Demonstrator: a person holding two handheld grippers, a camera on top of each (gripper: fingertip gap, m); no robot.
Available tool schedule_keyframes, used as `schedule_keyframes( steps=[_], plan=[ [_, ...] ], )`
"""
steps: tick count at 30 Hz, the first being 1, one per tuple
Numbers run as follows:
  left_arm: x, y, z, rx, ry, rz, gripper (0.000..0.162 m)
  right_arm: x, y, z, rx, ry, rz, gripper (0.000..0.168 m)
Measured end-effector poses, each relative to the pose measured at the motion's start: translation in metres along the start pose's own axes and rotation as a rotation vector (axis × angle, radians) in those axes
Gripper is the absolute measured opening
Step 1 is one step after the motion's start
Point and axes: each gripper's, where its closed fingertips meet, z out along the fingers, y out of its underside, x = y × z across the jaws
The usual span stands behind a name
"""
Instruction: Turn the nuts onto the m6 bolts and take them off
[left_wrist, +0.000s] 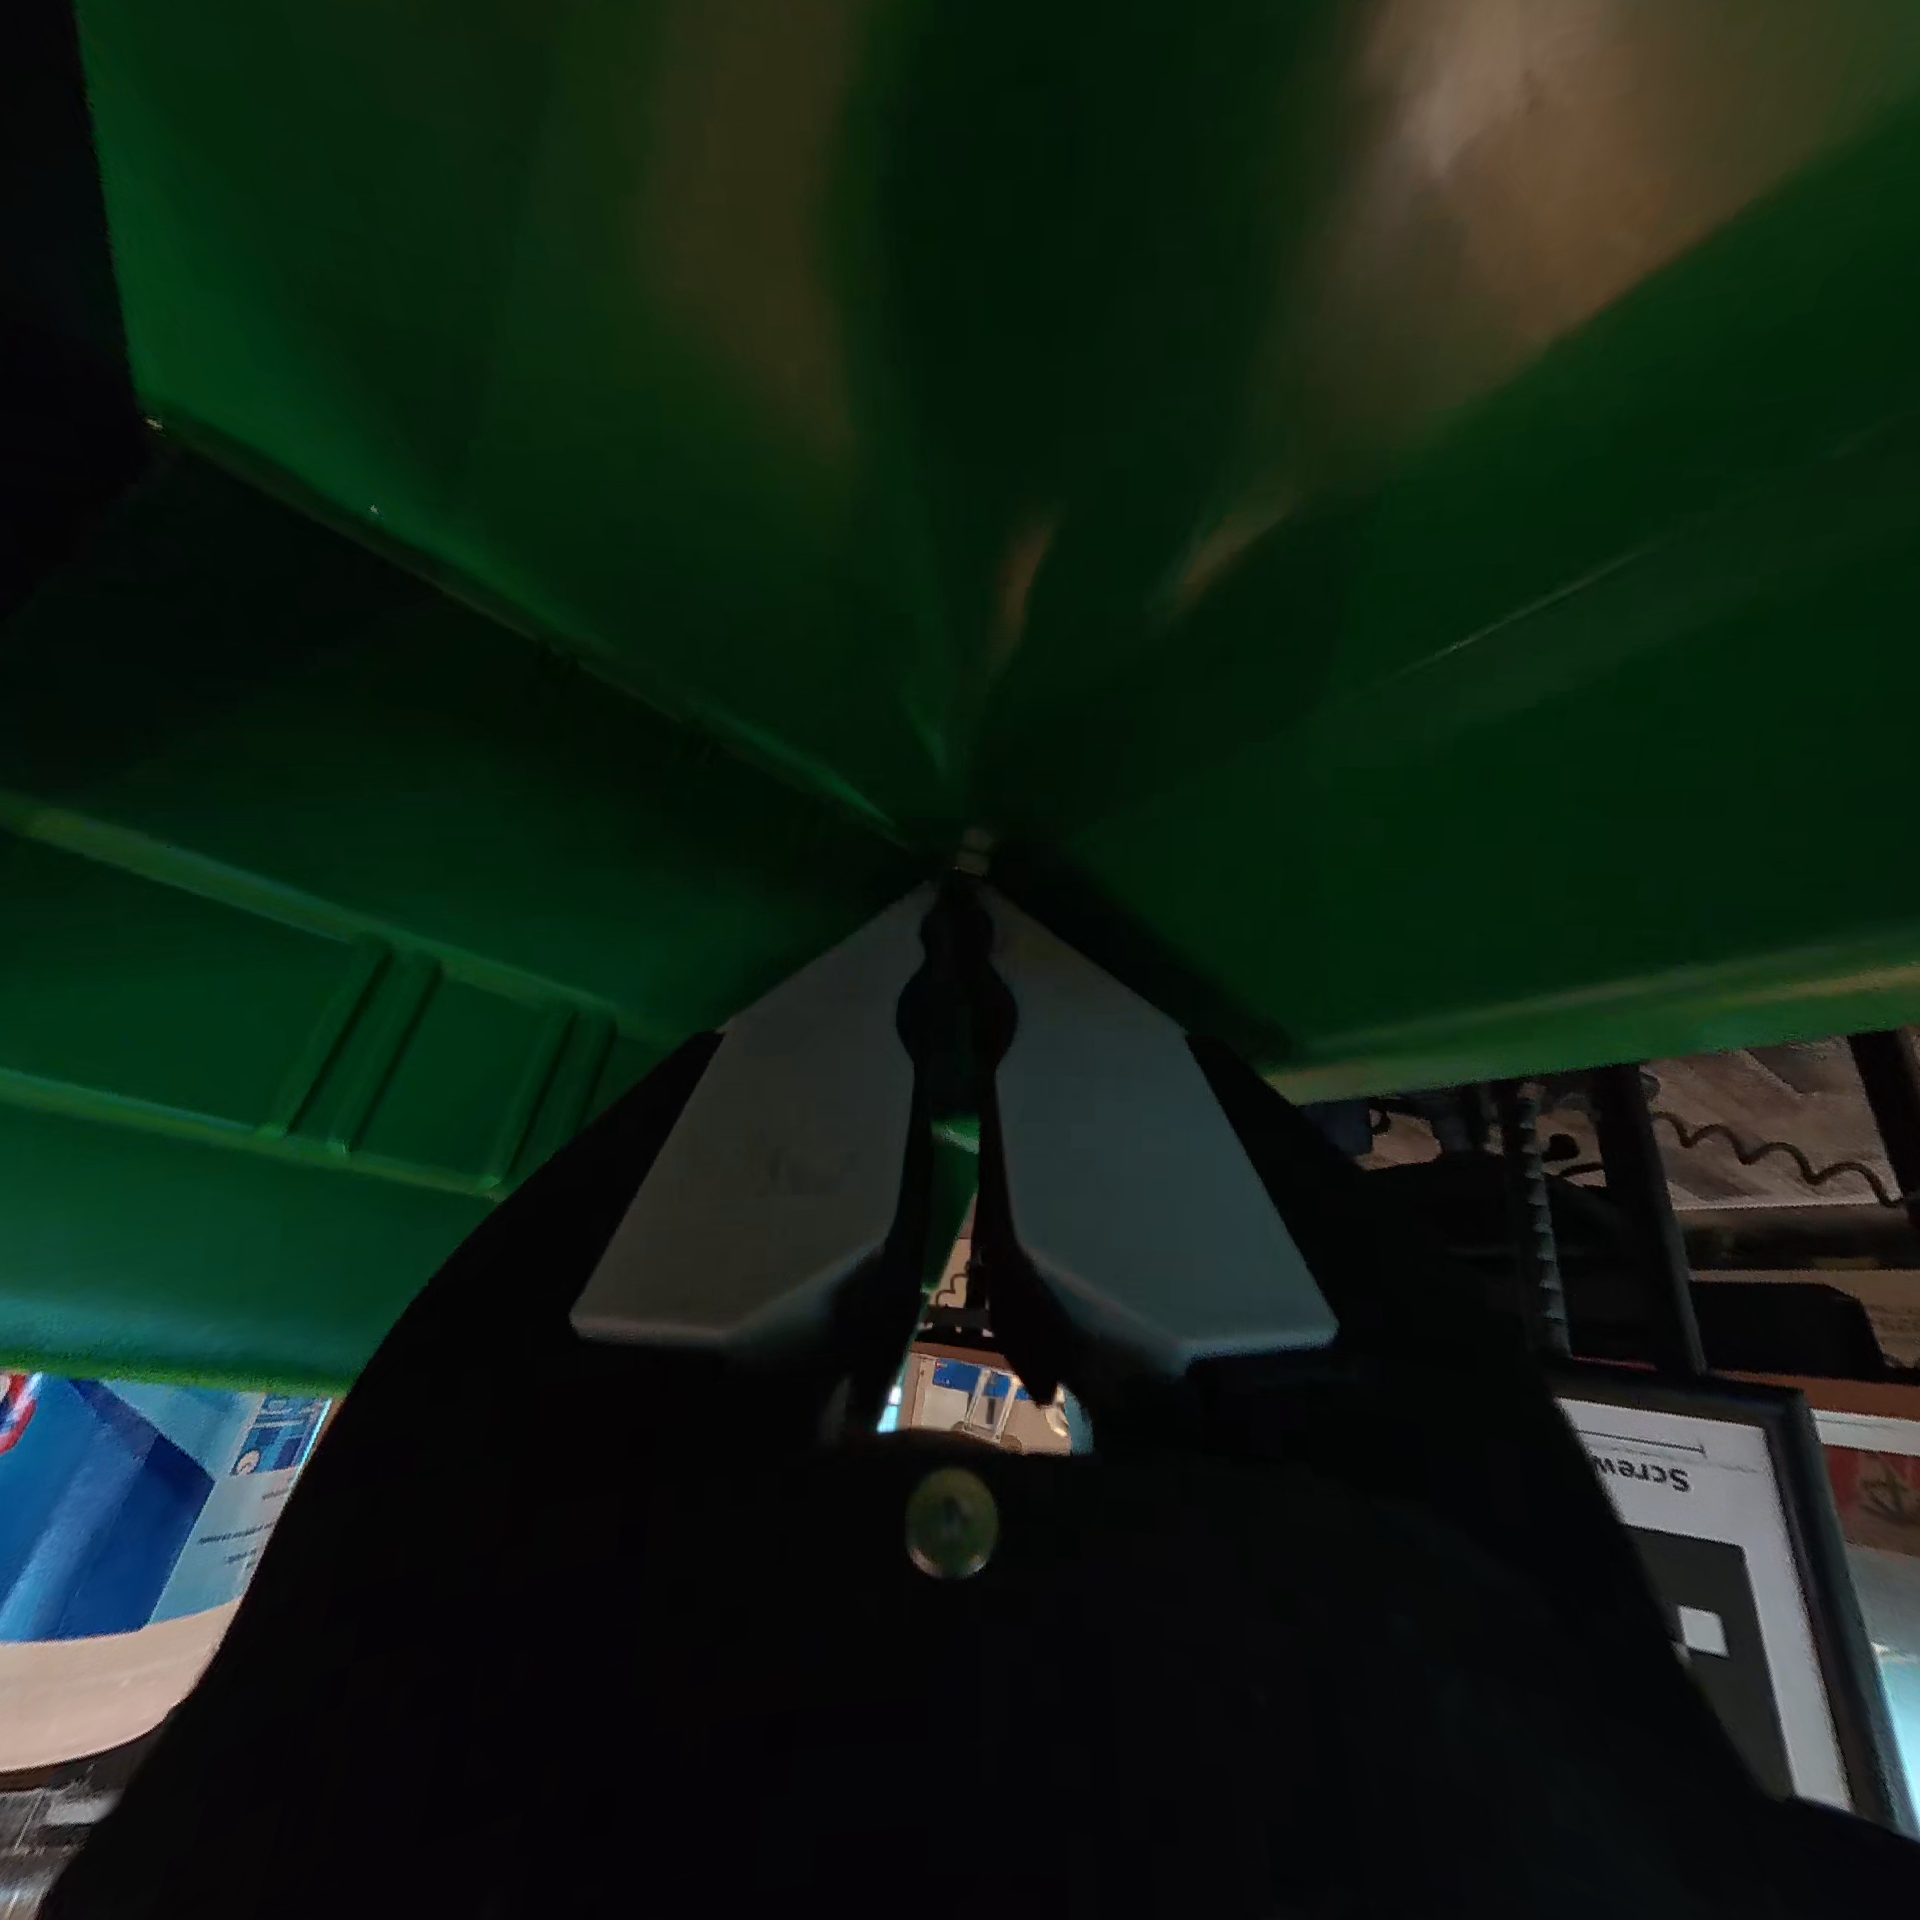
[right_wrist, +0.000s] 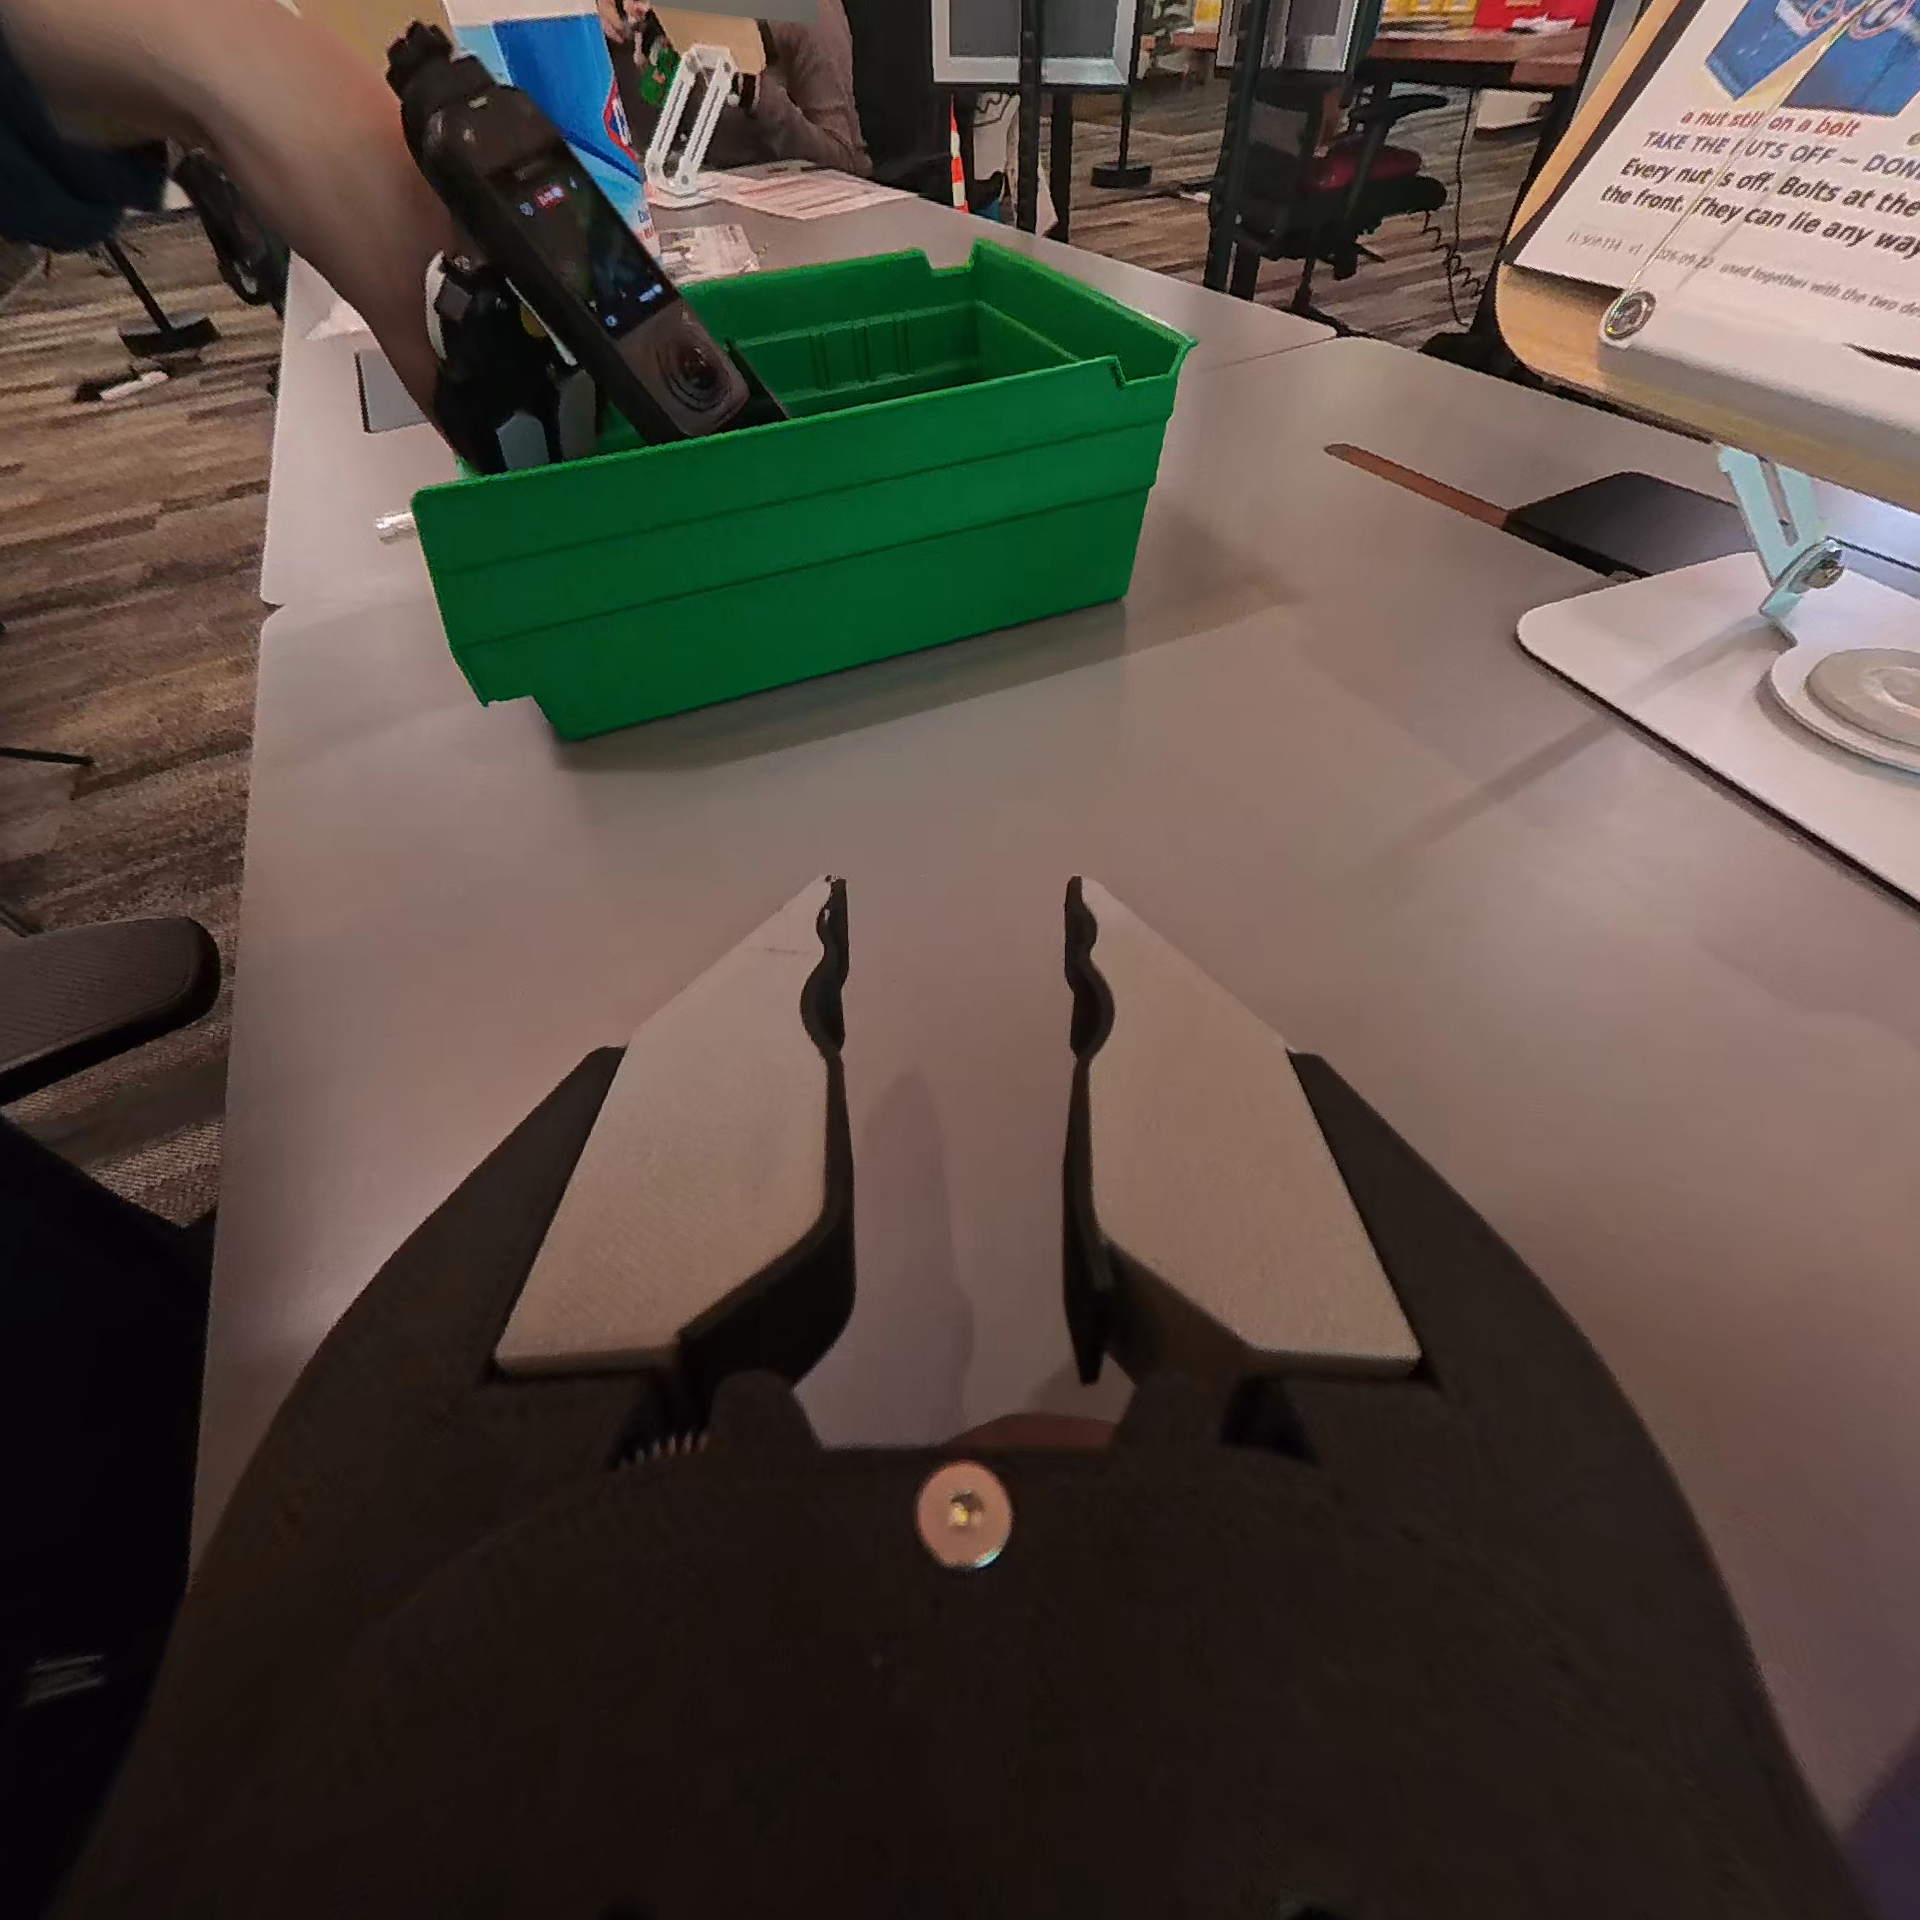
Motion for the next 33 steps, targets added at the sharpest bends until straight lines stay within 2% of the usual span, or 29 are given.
schedule_keyframes(
  steps=[10, 15, 18, 21, 24, 33],
  plan=[
    [-0.005, -0.012, -0.005, 0.148, -0.007, -0.052, 0.000, -0.003, -0.001, 0.000, 0.002, -0.003, -0.011, 0.038],
    [-0.006, -0.035, -0.019, 0.326, 0.036, -0.128, 0.000, -0.003, 0.001, 0.001, -0.004, -0.002, -0.014, 0.039],
    [-0.013, -0.040, -0.027, 0.360, -0.015, -0.129, 0.000, -0.003, 0.002, 0.002, -0.011, 0.005, -0.023, 0.038],
    [-0.009, -0.043, -0.038, 0.418, 0.033, -0.144, 0.000, -0.002, 0.002, 0.002, -0.011, 0.009, -0.024, 0.038],
    [-0.009, -0.035, -0.039, 0.417, 0.055, -0.172, 0.007, -0.002, 0.002, 0.002, -0.008, 0.010, -0.021, 0.038],
    [-0.001, -0.033, -0.014, 0.387, 0.119, -0.198, 0.012, -0.005, 0.002, 0.003, -0.010, 0.010, -0.039, 0.038]
  ],
)
